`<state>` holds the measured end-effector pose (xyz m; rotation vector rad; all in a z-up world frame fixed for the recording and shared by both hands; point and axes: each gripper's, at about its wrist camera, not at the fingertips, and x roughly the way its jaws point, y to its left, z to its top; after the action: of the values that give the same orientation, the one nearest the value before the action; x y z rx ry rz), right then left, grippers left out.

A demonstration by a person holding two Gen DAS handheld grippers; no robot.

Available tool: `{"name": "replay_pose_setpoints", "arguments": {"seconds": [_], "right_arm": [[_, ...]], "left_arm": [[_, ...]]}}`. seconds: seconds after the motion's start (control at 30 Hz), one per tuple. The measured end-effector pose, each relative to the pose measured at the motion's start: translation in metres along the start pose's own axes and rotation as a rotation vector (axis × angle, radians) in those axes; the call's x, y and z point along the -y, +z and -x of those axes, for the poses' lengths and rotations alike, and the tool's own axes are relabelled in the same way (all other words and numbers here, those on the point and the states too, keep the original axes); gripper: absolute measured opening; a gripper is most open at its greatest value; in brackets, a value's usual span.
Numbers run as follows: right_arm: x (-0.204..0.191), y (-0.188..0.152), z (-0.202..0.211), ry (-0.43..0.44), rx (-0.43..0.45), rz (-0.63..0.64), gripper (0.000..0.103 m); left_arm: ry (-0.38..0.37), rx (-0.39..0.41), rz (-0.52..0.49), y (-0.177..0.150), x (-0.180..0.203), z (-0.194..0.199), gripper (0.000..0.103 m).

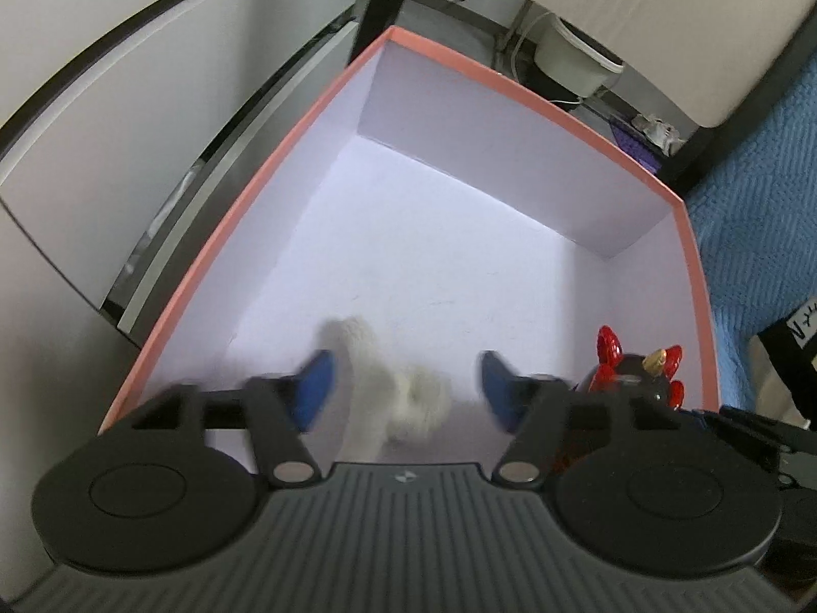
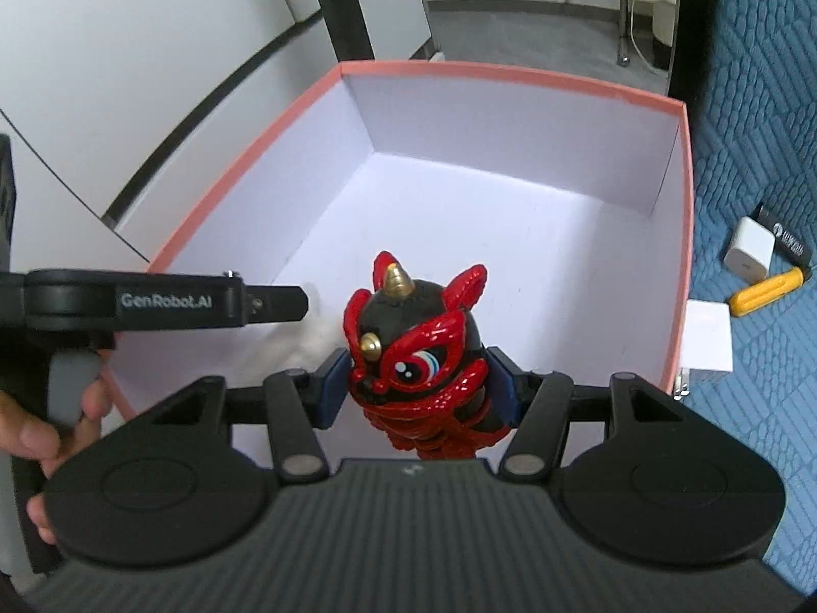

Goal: Organize rigid objects
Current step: 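Open both tools to release the plush and figurine into the box, then withdraw both tools from the box back toward the seat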

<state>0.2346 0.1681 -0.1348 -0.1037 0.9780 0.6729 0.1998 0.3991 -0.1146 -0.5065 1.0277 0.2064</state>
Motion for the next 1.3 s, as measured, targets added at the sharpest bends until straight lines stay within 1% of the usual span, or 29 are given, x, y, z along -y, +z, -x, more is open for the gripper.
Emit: {"name": "replay_pose_setpoints", "arguments": {"seconds": [0.13,0.2,0.23,0.33,0.47,0.6,0.73,0.83,1.03,1.13,1.3], "right_arm": [[0.004,0.004,0.006,0.031,0.014,-0.008,0.062],[0.006,0.004,0.013,0.039,0.028,-0.009,0.062],[0.008,0.005,0.018,0.028,0.041,-0.014,0.062],[0.011,0.005,0.037,0.031,0.097,-0.013,0.062],[0.02,0.006,0.063,0.026,0.178,-0.017,0.062],[0.032,0.007,0.096,-0.01,0.269,-0.016,0.062],[0.048,0.002,0.128,-0.024,0.346,-0.032,0.062],[0.06,-0.004,0.152,-0.058,0.395,-0.023,0.062],[0.092,-0.02,0.191,-0.105,0.469,-0.054,0.062],[0.11,-0.027,0.202,-0.121,0.486,-0.077,0.062],[0.135,-0.043,0.218,-0.127,0.507,-0.117,0.062]], "left_arm": [[-0.001,0.024,-0.007,-0.007,0.001,0.005,0.079],[-0.001,0.045,-0.02,-0.007,0.007,0.011,0.079],[0.001,0.06,-0.029,-0.008,0.011,0.017,0.079],[0.001,0.112,-0.051,-0.006,0.024,0.033,0.079],[-0.018,0.19,-0.085,-0.005,0.048,0.057,0.079],[-0.05,0.255,-0.129,-0.009,0.075,0.079,0.079],[-0.079,0.306,-0.168,-0.018,0.104,0.099,0.079],[-0.071,0.354,-0.214,-0.027,0.132,0.112,0.079],[-0.146,0.379,-0.24,-0.041,0.172,0.123,0.079],[-0.17,0.385,-0.258,-0.049,0.189,0.124,0.079],[-0.221,0.4,-0.29,-0.072,0.218,0.126,0.079]]}}
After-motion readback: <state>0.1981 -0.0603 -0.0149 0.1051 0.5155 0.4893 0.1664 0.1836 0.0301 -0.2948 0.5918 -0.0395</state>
